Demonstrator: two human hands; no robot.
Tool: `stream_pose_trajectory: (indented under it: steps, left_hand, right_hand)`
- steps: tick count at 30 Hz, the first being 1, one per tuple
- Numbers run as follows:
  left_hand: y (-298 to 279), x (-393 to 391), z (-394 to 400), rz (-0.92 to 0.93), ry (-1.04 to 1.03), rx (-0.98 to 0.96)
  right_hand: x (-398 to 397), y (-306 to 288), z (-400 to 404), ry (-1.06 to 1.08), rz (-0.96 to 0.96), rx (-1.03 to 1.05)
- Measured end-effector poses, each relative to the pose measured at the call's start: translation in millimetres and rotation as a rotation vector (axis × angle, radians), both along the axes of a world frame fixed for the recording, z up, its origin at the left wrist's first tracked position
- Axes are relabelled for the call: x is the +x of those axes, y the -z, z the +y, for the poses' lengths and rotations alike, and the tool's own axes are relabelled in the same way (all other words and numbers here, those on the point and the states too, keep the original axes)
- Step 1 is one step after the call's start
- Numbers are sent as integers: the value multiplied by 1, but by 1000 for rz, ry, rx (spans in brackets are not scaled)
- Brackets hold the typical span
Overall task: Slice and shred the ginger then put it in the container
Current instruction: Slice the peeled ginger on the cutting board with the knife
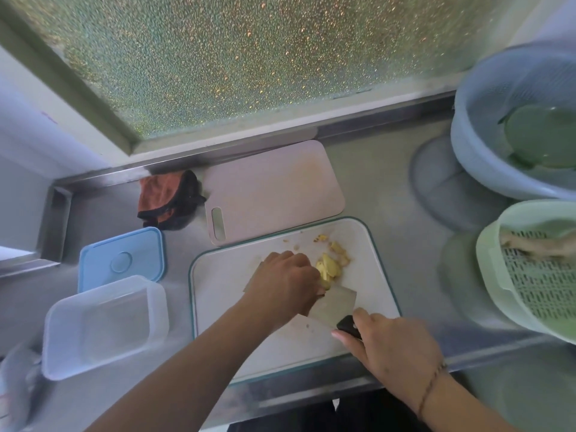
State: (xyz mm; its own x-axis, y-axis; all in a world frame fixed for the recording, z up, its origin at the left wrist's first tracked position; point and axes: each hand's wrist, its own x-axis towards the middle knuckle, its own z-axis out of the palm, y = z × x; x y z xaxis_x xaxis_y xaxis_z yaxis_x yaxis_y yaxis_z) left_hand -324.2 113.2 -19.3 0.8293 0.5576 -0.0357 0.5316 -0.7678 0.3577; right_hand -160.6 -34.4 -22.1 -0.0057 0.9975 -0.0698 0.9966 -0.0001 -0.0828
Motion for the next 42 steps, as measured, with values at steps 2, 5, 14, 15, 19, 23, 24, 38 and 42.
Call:
stream_pose_trajectory:
  steps: [2, 5, 14, 15, 19, 23, 24, 38, 42]
  left_hand:
    - [2, 1, 4, 21, 163, 140]
    - [5, 5, 9, -8, 255, 277]
    - [19, 36, 35, -99, 327, 273]
    - [20, 38, 36, -84, 390, 214]
    - [4, 29, 46, -231, 368, 103]
    - [-26, -22, 54, -655, -426, 130]
    - [-25, -37, 48, -698, -588, 148]
    - [73, -66, -39, -460, -254, 163]
    - [76, -68, -37, -433, -214, 160]
  right_hand:
    - [0, 1, -2, -3, 2, 3]
    - [-1, -3, -3, 10, 16, 12]
    - [-12, 2, -15, 17, 68, -27]
    - [-12, 4, -16, 17, 74, -25]
    - [-10, 6, -21, 78, 145, -161]
    - [-17, -5, -21, 210, 365, -218]
    - [-19, -8, -18, 286, 514, -243]
    - [-57, 11, 15, 474, 1069, -402]
    - [-53, 1, 17, 432, 1005, -404]
